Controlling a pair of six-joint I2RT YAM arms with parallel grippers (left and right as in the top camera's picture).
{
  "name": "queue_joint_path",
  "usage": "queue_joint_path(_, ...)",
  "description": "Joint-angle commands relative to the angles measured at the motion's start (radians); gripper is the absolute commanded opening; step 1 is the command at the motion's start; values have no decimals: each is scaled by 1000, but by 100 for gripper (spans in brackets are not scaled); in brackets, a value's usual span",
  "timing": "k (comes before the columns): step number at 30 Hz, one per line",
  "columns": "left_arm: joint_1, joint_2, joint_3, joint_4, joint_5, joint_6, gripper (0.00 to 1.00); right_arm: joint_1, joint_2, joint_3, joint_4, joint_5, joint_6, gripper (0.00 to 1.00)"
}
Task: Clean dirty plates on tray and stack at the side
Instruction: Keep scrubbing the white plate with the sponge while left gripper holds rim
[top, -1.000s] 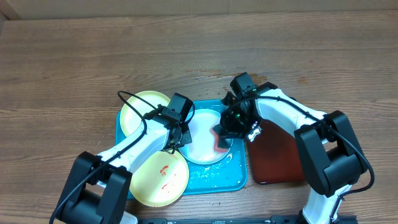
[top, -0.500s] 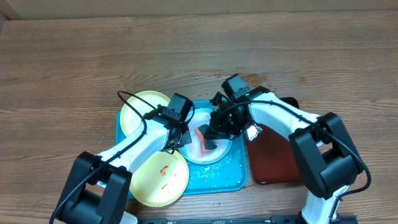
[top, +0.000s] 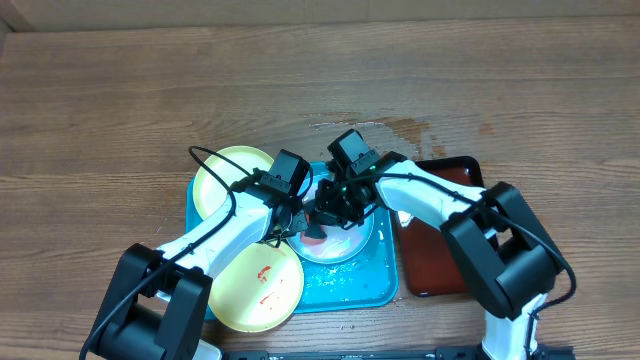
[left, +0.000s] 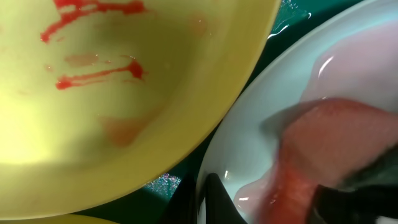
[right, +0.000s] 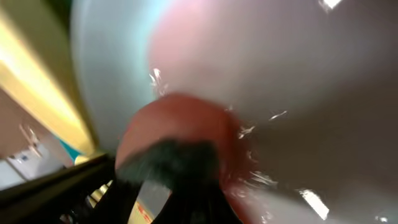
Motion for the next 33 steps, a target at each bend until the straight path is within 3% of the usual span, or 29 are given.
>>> queue_joint_path(1, 19, 56, -56, -31, -92, -17, 4, 3, 56, -6, -19, 37, 69, 4)
queue_joint_path(15, 19, 56, -56, -32, -94, -17, 4, -93, 67, 15, -327, 222, -162, 4)
queue_joint_path(20, 19, 56, -56, -34, -94, -13, 4, -134, 67, 53, -437, 459, -165, 4)
queue_joint_path(33, 19, 56, -56, -39, -92, -5, 4, -154, 67, 141, -432, 747, -166, 4)
